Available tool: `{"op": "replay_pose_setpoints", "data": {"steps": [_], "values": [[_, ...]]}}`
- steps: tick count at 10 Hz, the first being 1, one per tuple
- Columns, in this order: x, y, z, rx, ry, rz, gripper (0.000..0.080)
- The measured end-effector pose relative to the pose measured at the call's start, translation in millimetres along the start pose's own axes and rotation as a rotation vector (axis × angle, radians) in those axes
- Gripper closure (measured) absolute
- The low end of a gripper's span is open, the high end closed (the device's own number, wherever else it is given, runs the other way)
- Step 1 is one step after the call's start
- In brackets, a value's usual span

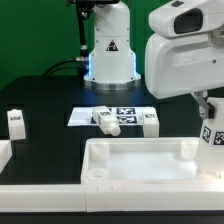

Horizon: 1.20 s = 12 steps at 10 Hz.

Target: Assemble desk

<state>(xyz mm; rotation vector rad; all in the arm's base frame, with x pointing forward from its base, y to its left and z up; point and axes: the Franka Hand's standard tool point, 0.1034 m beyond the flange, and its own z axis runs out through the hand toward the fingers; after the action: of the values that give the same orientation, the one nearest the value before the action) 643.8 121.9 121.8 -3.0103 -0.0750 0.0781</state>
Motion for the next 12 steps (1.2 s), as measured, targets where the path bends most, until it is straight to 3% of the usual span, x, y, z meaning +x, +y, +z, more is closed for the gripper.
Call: {"op": "replay_pose_setpoints", "data": {"steps": [3,6,7,8,9,10,11,12], "values": [[3.0,3.2,-0.1,0.003,0.066,0.206,0.0489],[-2.0,3.4,-0.2,0.045,0.092,0.749,0.0489],[-3.1,1.7,-0.2,0.068,0.081,0.912,0.0489],[-1.9,5.6,-0.5,0.117,0.059,1.024,0.0489],[-0.8,6.3,-0.5,0.139,0.053,1.115,0.0489],[-1.0,4.7,-0.1,0.14,0.051,1.128,0.0416],[-1.0,4.6,0.0,0.14,0.052,1.112,0.0416],[-1.1,4.7,0.1,0.138,0.053,1.099,0.0237]]}}
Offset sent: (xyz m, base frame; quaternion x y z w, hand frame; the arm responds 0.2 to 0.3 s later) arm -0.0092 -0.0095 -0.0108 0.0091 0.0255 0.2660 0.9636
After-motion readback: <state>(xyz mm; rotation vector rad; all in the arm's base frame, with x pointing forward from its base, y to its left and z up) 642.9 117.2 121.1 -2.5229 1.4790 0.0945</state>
